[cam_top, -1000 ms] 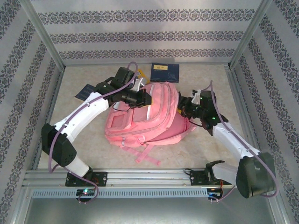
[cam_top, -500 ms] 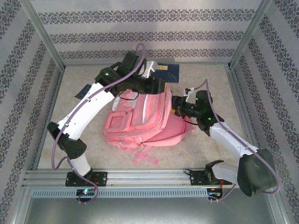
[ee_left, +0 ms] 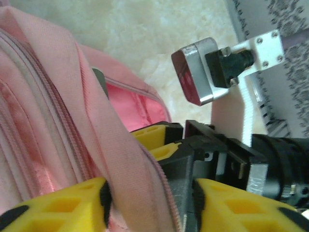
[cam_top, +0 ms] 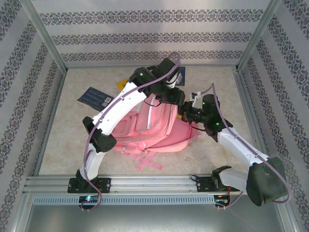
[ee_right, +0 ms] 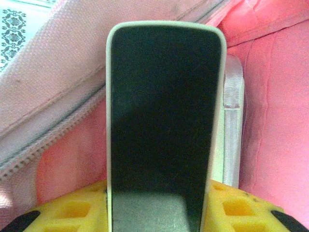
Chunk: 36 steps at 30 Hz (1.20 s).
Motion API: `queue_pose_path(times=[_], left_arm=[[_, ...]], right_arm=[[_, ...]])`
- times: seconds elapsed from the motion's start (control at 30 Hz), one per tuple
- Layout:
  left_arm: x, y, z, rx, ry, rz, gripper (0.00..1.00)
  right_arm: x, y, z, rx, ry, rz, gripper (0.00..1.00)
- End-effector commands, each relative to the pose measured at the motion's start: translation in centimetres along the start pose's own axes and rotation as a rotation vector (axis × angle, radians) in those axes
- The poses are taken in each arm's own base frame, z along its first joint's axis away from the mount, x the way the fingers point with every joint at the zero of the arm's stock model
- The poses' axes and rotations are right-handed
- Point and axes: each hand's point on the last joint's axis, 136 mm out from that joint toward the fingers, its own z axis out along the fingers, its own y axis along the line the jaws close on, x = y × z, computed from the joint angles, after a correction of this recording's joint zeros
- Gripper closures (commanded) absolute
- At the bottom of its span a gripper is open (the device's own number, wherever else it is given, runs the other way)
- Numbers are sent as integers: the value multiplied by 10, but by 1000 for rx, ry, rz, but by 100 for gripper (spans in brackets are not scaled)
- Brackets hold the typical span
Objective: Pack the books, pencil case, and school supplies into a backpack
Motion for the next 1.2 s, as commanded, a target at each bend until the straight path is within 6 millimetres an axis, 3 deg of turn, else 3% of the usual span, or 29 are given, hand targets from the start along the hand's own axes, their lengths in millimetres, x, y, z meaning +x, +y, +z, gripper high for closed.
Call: queue_pose_path(times=[0.0,0.23,0.37,0.47,0.73,0.87,1.17], left_arm=[[18,8,-6,-75,53,22,64],[15,10,-18,-93,23,49,100],[7,14,-50,-117,-49,60,100],[0,18,-86,-123,-128,66,100],[0,31,-157,-120,-248,90,100],[5,37,-176,-115,-266,105,100],[0,35,-181,-85,-281,144,100]], right_arm=[[-1,45,-9,-111,-17,-129,100],[-1,39,-16,-72,-41,-152,100],[-1,21,-24,20,-56,-185,100],[-1,6,-29,82,-75,-197,100],[13,-15,-19,153,-50,-230,100],[21,-13,-3,155,-15,-234,100],[28,21,42,89,3,-164,100]])
